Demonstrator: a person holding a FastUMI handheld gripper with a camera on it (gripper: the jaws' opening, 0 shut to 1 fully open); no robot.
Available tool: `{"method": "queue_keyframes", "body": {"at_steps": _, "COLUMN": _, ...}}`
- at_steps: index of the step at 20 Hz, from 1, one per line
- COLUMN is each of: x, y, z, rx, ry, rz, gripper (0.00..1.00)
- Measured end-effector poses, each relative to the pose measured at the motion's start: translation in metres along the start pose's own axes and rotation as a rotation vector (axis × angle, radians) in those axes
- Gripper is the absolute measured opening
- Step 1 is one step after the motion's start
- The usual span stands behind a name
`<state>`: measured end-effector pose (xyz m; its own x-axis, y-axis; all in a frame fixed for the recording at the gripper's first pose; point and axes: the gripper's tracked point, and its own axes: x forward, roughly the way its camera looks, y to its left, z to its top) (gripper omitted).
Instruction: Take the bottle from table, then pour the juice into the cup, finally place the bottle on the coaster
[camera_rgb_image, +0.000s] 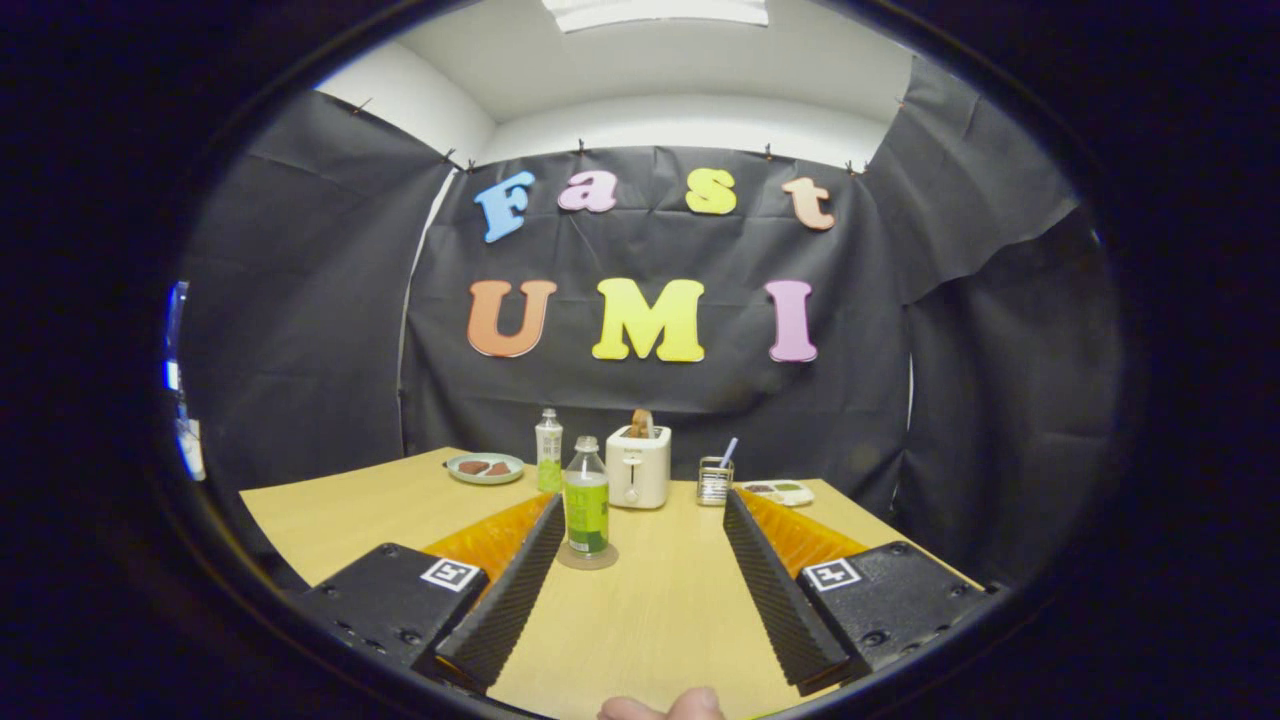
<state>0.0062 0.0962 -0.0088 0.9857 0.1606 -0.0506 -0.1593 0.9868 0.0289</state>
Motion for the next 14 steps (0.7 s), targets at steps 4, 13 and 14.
{"method": "queue_keyframes", "body": {"at_steps": 4, "x": -0.048, "y": 0.002, "z": -0.015, "rx": 0.073, "ry": 0.029, "rz": 0.012, "gripper": 1.0}}
{"method": "queue_keyframes", "body": {"at_steps": 13, "x": -0.094, "y": 0.001, "z": -0.032, "rx": 0.041, "ry": -0.003, "rz": -0.065, "gripper": 1.0}}
{"method": "queue_keyframes", "body": {"at_steps": 14, "x": -0.097, "y": 0.002, "z": -0.032, "rx": 0.028, "ry": -0.005, "rz": -0.068, "gripper": 1.0}}
